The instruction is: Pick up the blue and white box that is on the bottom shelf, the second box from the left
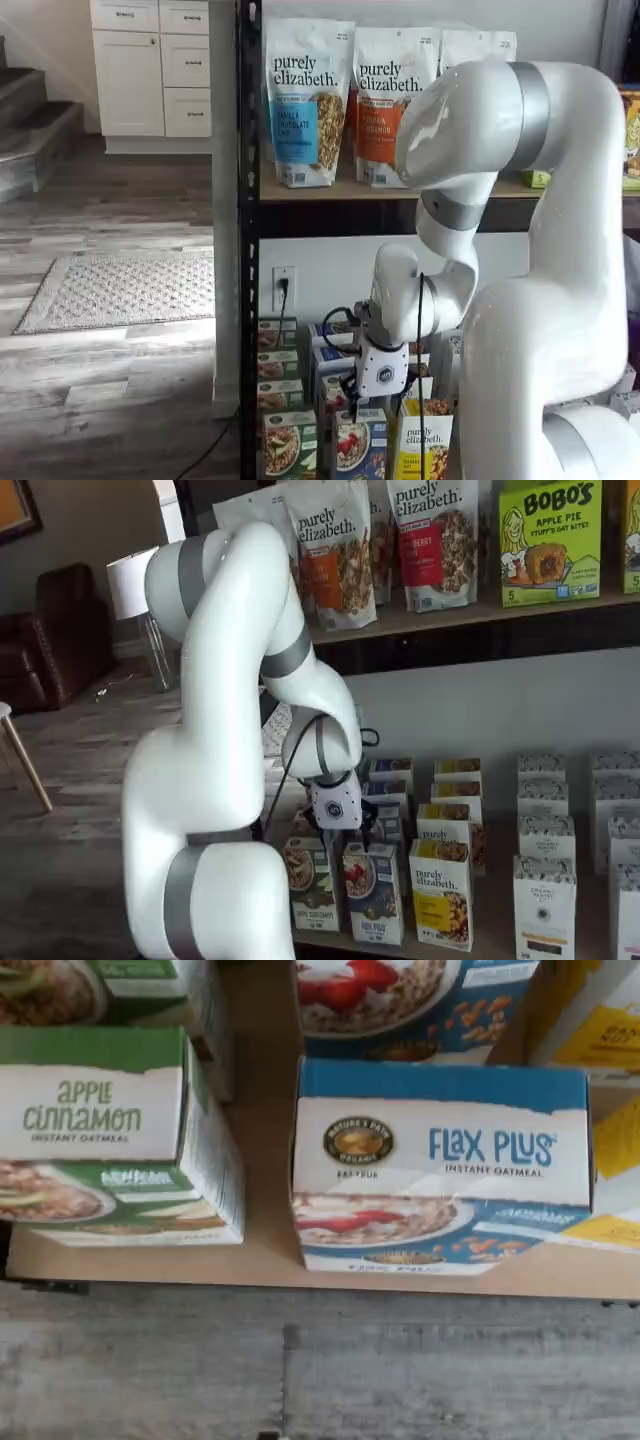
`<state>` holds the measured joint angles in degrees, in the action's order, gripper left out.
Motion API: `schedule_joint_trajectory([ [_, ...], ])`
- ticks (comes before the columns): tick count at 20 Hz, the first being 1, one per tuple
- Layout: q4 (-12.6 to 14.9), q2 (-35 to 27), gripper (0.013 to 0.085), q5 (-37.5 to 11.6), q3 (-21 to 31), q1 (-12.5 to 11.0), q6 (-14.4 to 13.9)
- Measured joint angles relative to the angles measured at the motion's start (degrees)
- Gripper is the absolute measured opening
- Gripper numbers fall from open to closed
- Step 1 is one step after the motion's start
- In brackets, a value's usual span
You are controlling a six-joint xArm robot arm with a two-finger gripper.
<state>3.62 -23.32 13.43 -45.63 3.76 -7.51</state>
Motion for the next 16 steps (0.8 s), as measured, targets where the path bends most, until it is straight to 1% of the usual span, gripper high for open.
schedule_joint_trajectory([
  [2, -0.2, -1.4, 0.085, -0.1, -1.3, -0.2, 0.5],
  [5, -2.9, -4.1, 0.085, -0.7, -3.9, -0.4, 3.2],
  [8, -4.8, -6.5, 0.085, -0.4, -6.6, -0.6, 5.3],
  [9, -5.0, -7.2, 0.085, -0.3, -7.5, -0.8, 5.6],
  [12, -3.5, -8.7, 0.085, 0.0, -9.4, -1.3, 4.6],
  [16, -2.7, -10.8, 0.085, 1.0, -12.0, -1.7, 4.3],
])
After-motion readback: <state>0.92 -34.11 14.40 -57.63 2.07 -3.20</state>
